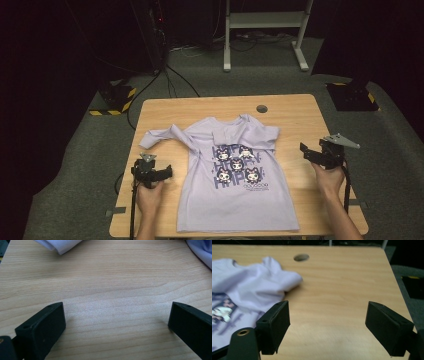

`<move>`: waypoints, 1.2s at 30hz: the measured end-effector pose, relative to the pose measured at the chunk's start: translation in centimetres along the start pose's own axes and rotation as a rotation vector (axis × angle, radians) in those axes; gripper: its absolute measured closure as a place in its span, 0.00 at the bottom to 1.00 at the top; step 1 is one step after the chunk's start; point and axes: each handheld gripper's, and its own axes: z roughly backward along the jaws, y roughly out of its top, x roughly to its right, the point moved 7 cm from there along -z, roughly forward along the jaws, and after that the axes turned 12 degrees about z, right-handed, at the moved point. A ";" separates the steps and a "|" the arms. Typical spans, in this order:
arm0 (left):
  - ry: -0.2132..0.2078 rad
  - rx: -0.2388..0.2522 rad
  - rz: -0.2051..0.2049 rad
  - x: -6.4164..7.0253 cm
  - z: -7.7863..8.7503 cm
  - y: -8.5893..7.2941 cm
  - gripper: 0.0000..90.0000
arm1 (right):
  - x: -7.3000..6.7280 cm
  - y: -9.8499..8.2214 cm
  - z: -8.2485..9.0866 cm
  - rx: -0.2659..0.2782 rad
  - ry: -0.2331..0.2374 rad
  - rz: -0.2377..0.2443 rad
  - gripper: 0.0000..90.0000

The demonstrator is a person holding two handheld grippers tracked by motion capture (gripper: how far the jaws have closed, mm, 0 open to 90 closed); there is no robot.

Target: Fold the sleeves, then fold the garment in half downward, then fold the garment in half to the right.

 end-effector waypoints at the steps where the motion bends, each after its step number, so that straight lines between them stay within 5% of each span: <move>1: 0.000 0.000 0.000 0.0 0.0 0.0 0.01 | 0.2 -0.7 -0.1 -0.014 -0.004 -0.002 0.22; 10: 0.000 0.000 0.000 0.0 0.0 0.0 0.02 | 1.5 -5.7 -1.9 -0.172 -0.078 -0.001 0.21; 16: 0.000 0.000 0.000 0.0 0.0 0.0 0.02 | 1.5 -6.4 -2.4 -0.225 -0.084 0.014 0.19; 36: -0.005 -0.032 -0.009 -0.1 -0.3 0.5 0.01 | 1.4 -6.4 -2.5 -0.231 -0.065 0.020 0.15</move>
